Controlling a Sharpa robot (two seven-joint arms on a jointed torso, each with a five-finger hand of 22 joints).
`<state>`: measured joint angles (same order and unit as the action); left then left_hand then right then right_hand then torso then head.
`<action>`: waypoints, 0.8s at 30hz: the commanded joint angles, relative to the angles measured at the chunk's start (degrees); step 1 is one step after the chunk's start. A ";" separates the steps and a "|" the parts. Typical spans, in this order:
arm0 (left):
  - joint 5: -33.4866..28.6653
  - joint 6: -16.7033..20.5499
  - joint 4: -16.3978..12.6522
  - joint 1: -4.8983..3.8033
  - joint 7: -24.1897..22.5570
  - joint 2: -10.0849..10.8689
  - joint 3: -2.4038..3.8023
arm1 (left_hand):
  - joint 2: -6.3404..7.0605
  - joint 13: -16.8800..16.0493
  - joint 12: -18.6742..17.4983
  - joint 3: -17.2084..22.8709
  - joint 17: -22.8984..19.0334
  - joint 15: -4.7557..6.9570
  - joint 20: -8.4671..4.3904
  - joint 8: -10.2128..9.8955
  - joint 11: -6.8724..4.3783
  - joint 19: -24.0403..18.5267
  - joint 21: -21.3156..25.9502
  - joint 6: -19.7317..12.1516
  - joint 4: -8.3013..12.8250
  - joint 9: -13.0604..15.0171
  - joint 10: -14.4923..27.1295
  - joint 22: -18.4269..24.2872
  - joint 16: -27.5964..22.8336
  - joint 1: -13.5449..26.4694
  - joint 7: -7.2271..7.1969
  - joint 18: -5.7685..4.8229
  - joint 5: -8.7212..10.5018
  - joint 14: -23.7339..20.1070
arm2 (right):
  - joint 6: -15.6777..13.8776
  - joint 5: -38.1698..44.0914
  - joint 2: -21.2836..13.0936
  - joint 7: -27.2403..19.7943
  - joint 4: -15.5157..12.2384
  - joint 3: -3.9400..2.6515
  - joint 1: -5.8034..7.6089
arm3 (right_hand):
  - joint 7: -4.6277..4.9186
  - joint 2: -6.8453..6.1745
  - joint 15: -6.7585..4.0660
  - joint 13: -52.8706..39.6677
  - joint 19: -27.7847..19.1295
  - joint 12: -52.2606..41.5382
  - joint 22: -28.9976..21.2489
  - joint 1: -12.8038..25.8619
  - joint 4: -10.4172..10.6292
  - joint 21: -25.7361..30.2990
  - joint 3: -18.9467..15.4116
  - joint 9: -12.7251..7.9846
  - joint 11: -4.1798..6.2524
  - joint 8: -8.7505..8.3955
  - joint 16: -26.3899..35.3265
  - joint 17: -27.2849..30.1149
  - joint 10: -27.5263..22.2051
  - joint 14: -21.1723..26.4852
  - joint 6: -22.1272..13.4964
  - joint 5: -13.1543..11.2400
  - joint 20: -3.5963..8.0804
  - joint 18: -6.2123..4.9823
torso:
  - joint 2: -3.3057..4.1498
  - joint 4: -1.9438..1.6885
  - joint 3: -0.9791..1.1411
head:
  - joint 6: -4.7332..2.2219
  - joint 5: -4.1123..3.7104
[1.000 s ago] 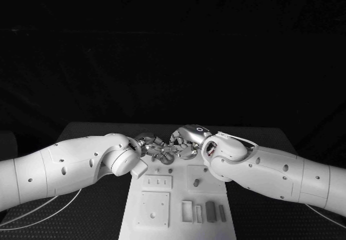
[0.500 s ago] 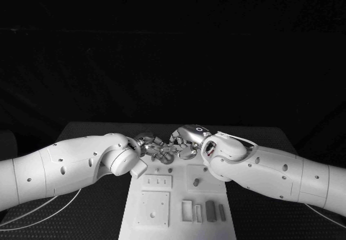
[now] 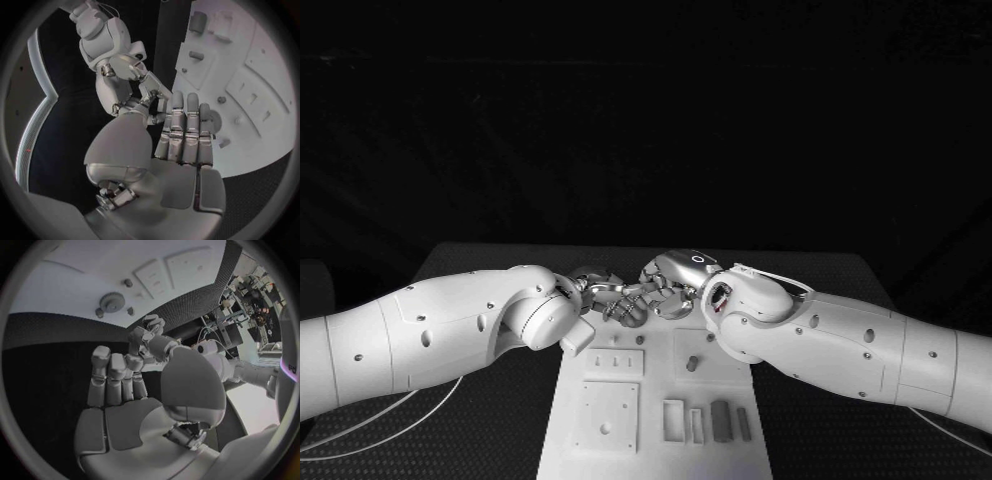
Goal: Assemble the parts on the task board
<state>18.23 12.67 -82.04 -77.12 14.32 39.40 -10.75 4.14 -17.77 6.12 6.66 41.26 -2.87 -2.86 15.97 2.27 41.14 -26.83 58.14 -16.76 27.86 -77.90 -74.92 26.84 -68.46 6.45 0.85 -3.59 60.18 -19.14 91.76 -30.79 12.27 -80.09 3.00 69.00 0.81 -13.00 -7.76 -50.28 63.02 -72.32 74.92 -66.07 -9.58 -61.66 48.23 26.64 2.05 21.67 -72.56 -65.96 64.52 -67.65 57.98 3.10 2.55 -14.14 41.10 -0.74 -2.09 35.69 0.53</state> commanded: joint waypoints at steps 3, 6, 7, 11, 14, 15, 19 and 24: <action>-0.24 0.27 -0.22 -0.07 1.48 -0.40 0.09 | -0.83 -0.13 -0.26 0.12 -0.04 -0.01 -0.04 -0.20 0.07 -0.52 -0.04 -0.28 0.11 -0.01 0.11 -1.00 -0.26 -0.07 0.12 -0.09 -1.05 -0.22 | 0.19 0.93 0.34 -0.37 -0.52 0.00 -0.07 | 3.34 0.22 -0.06 -0.10 0.18 0.35 0.65 0.52 -0.05 -0.33 0.53 2.33 0.10 0.39 -0.33 0.08 0.52 -0.19 3.82 0.41 0.07 -0.86 | 0.00 -0.01 -0.01 | 0.14 -0.02; -0.05 0.22 -0.30 -0.07 1.88 -0.50 0.09 | -1.22 -0.24 -0.24 0.05 0.00 -0.05 0.02 -0.18 0.06 -0.70 -0.15 -0.23 0.16 0.09 0.10 -1.07 -0.21 -1.12 0.10 -0.11 -3.21 -0.22 | 0.23 1.21 0.38 -0.22 -0.63 0.00 -0.07 | 3.33 0.19 -0.06 -0.11 0.19 0.36 0.65 0.53 -0.08 -0.33 0.56 2.34 0.11 0.37 -0.33 0.09 0.54 -0.19 3.84 0.46 0.08 -0.86 | 0.01 0.06 -0.01 | 0.22 0.04; 0.05 0.34 -0.31 -0.07 2.03 -0.53 0.09 | -1.22 -0.30 -0.19 0.00 0.04 -0.04 0.04 -0.12 0.03 -0.76 -0.20 -0.15 0.20 0.16 0.03 -1.08 -0.16 -1.69 0.06 -0.11 -4.82 -0.19 | 0.17 1.28 0.38 -0.16 -0.67 0.00 -0.08 | 3.33 0.19 -0.06 -0.11 0.19 0.36 0.65 0.54 -0.09 -0.34 0.57 2.34 0.11 0.37 -0.33 0.09 0.54 -0.20 3.85 0.48 0.08 -0.86 | 0.02 0.06 -0.01 | 0.26 0.05; 0.25 0.69 -0.25 -0.07 2.33 -0.61 0.09 | -0.98 -0.53 0.05 -0.48 0.24 0.07 -0.01 0.11 -0.15 -0.87 -0.35 0.20 0.29 0.40 -0.26 -1.07 0.16 -3.14 -0.11 -0.19 -8.55 0.06 | 0.14 1.43 0.42 -0.05 -0.69 0.00 -0.08 | 3.32 0.14 -0.07 -0.14 0.21 0.38 0.64 0.59 -0.15 -0.35 0.65 2.35 0.12 0.33 -0.34 0.11 0.59 -0.23 3.90 0.65 0.08 -0.86 | 0.02 0.00 0.00 | 0.36 0.05; 0.09 0.91 -0.27 -0.07 2.25 -0.62 0.09 | -0.19 -1.00 0.80 -1.17 0.58 0.23 -0.14 0.36 -0.43 -0.96 -0.42 0.54 0.36 0.72 -0.63 -1.01 0.70 -4.36 -0.28 -0.41 -15.42 0.29 | 0.15 1.46 0.46 0.00 -0.71 0.00 -0.09 | 3.31 0.12 -0.07 -0.15 0.21 0.39 0.63 0.63 -0.17 -0.35 0.69 2.36 0.13 0.32 -0.34 0.13 0.61 -0.24 3.93 0.74 0.08 -0.86 | 0.02 -0.01 0.01 | 0.42 0.05; -0.06 0.92 -0.26 -0.07 2.15 -0.62 0.09 | 0.17 -1.13 1.02 -1.36 0.66 0.27 -0.18 0.40 -0.46 -1.02 -0.39 0.58 0.36 0.81 -0.58 -0.97 0.84 -4.56 -0.31 -0.49 -17.75 0.29 | 0.19 1.47 0.49 0.00 -0.70 0.00 -0.10 | 3.31 0.12 -0.07 -0.15 0.21 0.39 0.63 0.64 -0.17 -0.35 0.69 2.36 0.13 0.31 -0.34 0.13 0.61 -0.24 3.93 0.75 0.08 -0.86 | 0.03 -0.02 0.00 | 0.50 0.04; -0.43 0.97 -0.25 -0.07 2.03 -0.67 0.09 | 0.81 -1.43 1.52 -1.66 0.81 0.31 -0.23 0.44 -0.49 -1.17 -0.33 0.60 0.33 1.01 -0.36 -0.91 1.08 -4.24 -0.34 -0.68 -23.15 0.20 | 0.27 1.58 0.57 0.07 -0.67 0.00 -0.12 | 3.31 0.11 -0.07 -0.16 0.22 0.40 0.63 0.66 -0.18 -0.35 0.72 2.37 0.13 0.31 -0.33 0.14 0.63 -0.24 3.95 0.81 0.08 -0.86 | 0.01 -0.02 -0.01 | 0.53 0.06; -0.67 0.97 -0.36 -0.07 2.03 -0.68 0.09 | 0.83 -1.71 1.98 -1.59 0.92 0.35 -0.27 0.51 -0.56 -1.39 -0.25 0.67 0.46 1.22 -0.18 -0.91 1.28 -4.34 -0.40 -0.82 -26.12 0.15 | 0.42 1.94 0.70 0.17 -0.60 0.00 -0.15 | 3.31 0.10 -0.07 -0.16 0.22 0.41 0.63 0.68 -0.20 -0.36 0.74 2.37 0.13 0.29 -0.33 0.15 0.64 -0.25 3.97 0.86 0.08 -0.86 | -0.01 0.02 -0.01 | 0.54 0.04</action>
<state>18.19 13.35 -82.11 -77.13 16.65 38.99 -10.74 4.46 -19.43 7.85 5.33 42.12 -2.87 -3.09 16.15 1.84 40.10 -27.06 58.45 -16.50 28.99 -78.33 -74.91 27.78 -72.75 6.14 0.85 -29.50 60.18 -19.11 92.66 -30.36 12.86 -80.42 3.01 68.91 0.72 -13.00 -7.75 -50.38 62.93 -72.21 74.91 -66.07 -9.74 -61.66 48.71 26.65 2.26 21.85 -72.56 -65.90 64.72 -67.65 58.10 3.78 2.47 -14.18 41.12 -0.75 -2.09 36.22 0.58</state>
